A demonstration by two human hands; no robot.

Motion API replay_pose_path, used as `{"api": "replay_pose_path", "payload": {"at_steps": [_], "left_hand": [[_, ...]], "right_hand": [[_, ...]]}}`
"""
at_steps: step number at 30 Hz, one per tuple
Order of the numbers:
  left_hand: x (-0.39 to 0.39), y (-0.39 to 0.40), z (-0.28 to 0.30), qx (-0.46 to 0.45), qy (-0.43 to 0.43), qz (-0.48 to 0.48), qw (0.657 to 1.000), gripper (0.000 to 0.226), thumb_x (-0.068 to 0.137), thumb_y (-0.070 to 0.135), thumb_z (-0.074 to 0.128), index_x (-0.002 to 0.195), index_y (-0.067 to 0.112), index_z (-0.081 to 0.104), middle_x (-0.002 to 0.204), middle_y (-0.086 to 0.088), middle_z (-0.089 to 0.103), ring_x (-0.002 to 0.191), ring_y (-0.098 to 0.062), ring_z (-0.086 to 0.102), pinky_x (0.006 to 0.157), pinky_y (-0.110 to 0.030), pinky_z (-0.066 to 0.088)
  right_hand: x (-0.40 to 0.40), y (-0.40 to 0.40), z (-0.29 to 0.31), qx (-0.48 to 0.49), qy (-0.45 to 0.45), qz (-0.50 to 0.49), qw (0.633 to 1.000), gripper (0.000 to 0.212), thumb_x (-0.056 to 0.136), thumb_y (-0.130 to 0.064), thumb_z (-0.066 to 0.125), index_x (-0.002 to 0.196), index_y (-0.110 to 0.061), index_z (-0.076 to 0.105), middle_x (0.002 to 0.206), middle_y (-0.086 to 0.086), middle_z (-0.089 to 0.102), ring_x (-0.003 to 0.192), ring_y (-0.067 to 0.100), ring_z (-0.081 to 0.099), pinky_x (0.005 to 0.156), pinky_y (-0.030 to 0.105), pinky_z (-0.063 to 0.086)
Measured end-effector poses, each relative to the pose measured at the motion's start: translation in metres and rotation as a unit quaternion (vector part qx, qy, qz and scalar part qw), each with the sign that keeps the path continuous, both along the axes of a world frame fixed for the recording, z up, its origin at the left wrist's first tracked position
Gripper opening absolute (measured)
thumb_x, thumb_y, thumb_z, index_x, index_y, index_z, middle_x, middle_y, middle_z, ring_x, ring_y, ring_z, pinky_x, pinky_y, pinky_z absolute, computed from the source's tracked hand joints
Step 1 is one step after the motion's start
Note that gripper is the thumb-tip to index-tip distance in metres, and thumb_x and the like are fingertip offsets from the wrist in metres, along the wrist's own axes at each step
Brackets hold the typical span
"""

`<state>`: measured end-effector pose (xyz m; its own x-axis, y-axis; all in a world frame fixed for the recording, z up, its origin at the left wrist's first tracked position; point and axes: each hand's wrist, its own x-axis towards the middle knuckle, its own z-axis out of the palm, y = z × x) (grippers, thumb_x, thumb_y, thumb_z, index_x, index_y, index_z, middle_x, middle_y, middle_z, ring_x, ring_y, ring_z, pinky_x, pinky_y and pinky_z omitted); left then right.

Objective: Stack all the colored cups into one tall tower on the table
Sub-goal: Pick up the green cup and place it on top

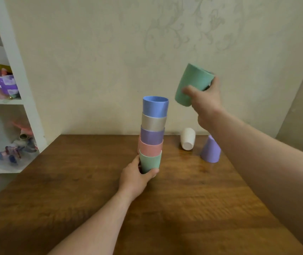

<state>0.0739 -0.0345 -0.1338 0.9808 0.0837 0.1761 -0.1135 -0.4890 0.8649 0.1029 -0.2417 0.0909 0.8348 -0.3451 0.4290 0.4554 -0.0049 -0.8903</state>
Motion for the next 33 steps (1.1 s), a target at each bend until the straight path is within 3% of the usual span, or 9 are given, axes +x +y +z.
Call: {"api": "replay_pose_path", "payload": {"at_steps": [3, 6, 10, 16, 25, 27, 29, 31, 33], "left_hand": [[-0.002, 0.001, 0.001, 0.001, 0.005, -0.006, 1.000, 0.082, 0.079, 0.060, 0.086, 0.151, 0.033, 0.055, 0.136, 0.013, 0.069, 0.116, -0.012, 0.065, 0.092, -0.032, 0.053], [-0.003, 0.001, 0.002, -0.001, 0.005, -0.008, 1.000, 0.085, 0.081, 0.058, 0.086, 0.154, 0.030, 0.052, 0.139, 0.011, 0.069, 0.119, -0.013, 0.065, 0.095, -0.031, 0.053], [-0.002, 0.001, 0.001, 0.005, 0.016, -0.012, 1.000, 0.093, 0.083, 0.058, 0.085, 0.161, 0.028, 0.044, 0.148, 0.009, 0.063, 0.130, -0.016, 0.061, 0.102, -0.033, 0.052], [-0.001, 0.000, 0.001, 0.007, 0.014, -0.009, 1.000, 0.089, 0.083, 0.058, 0.084, 0.158, 0.031, 0.046, 0.148, 0.011, 0.063, 0.130, -0.016, 0.061, 0.105, -0.037, 0.054], [-0.001, 0.001, 0.000, 0.004, 0.011, -0.022, 1.000, 0.082, 0.084, 0.059, 0.083, 0.155, 0.033, 0.049, 0.142, 0.015, 0.065, 0.127, -0.013, 0.063, 0.105, -0.038, 0.055], [0.001, 0.001, -0.001, 0.010, 0.014, -0.019, 1.000, 0.082, 0.084, 0.061, 0.082, 0.154, 0.035, 0.049, 0.141, 0.015, 0.067, 0.127, -0.015, 0.064, 0.104, -0.040, 0.056], [0.006, -0.001, -0.003, 0.044, 0.012, -0.012, 0.999, 0.081, 0.085, 0.064, 0.079, 0.154, 0.035, 0.048, 0.140, 0.011, 0.068, 0.126, -0.018, 0.065, 0.100, -0.039, 0.055], [0.012, -0.005, -0.005, 0.081, 0.011, -0.002, 0.997, 0.082, 0.084, 0.067, 0.077, 0.154, 0.034, 0.048, 0.138, 0.004, 0.070, 0.123, -0.023, 0.065, 0.099, -0.043, 0.055], [0.017, -0.010, -0.006, 0.106, 0.025, 0.010, 0.994, 0.084, 0.084, 0.073, 0.073, 0.154, 0.035, 0.046, 0.136, 0.000, 0.069, 0.124, -0.027, 0.064, 0.100, -0.046, 0.054]], "right_hand": [[-0.007, 0.016, 0.037, -0.022, -0.036, 0.038, 0.998, 0.097, 0.071, -0.026, 0.092, 0.151, -0.029, 0.038, 0.115, -0.002, 0.067, 0.087, 0.007, 0.068, 0.056, 0.013, 0.052], [-0.010, 0.033, 0.036, -0.136, -0.009, 0.088, 0.987, 0.115, 0.077, -0.018, 0.097, 0.164, -0.032, 0.024, 0.126, 0.004, 0.065, 0.099, 0.009, 0.070, 0.061, 0.013, 0.057], [-0.008, 0.051, 0.003, -0.226, 0.040, 0.110, 0.967, 0.104, 0.081, -0.023, 0.096, 0.162, -0.033, 0.032, 0.137, 0.004, 0.058, 0.121, 0.024, 0.066, 0.092, 0.035, 0.060], [-0.005, 0.050, -0.019, -0.196, 0.042, 0.131, 0.971, 0.097, 0.088, -0.028, 0.090, 0.163, -0.036, 0.029, 0.139, 0.001, 0.056, 0.124, 0.025, 0.065, 0.105, 0.047, 0.059], [0.004, 0.038, -0.027, -0.221, 0.040, 0.157, 0.962, 0.115, 0.081, -0.043, 0.092, 0.166, -0.052, 0.015, 0.141, -0.002, 0.055, 0.117, 0.007, 0.068, 0.095, 0.033, 0.059], [0.000, 0.023, -0.037, -0.295, 0.041, 0.153, 0.942, 0.127, 0.073, -0.053, 0.091, 0.165, -0.058, 0.003, 0.153, -0.007, 0.051, 0.129, 0.013, 0.065, 0.102, 0.035, 0.056], [-0.002, -0.001, -0.060, -0.435, 0.032, 0.090, 0.895, 0.128, 0.073, -0.058, 0.085, 0.166, -0.056, -0.003, 0.168, -0.006, 0.040, 0.149, 0.020, 0.045, 0.116, 0.040, 0.045], [-0.001, -0.030, -0.090, -0.545, 0.058, 0.016, 0.836, 0.118, 0.082, -0.046, 0.079, 0.165, -0.057, -0.005, 0.174, 0.000, 0.028, 0.157, 0.030, 0.027, 0.122, 0.047, 0.035], [0.005, -0.060, -0.113, -0.584, 0.110, -0.065, 0.802, 0.106, 0.088, -0.033, 0.073, 0.166, -0.053, 0.005, 0.172, 0.001, 0.027, 0.154, 0.035, 0.025, 0.119, 0.051, 0.036]]}}
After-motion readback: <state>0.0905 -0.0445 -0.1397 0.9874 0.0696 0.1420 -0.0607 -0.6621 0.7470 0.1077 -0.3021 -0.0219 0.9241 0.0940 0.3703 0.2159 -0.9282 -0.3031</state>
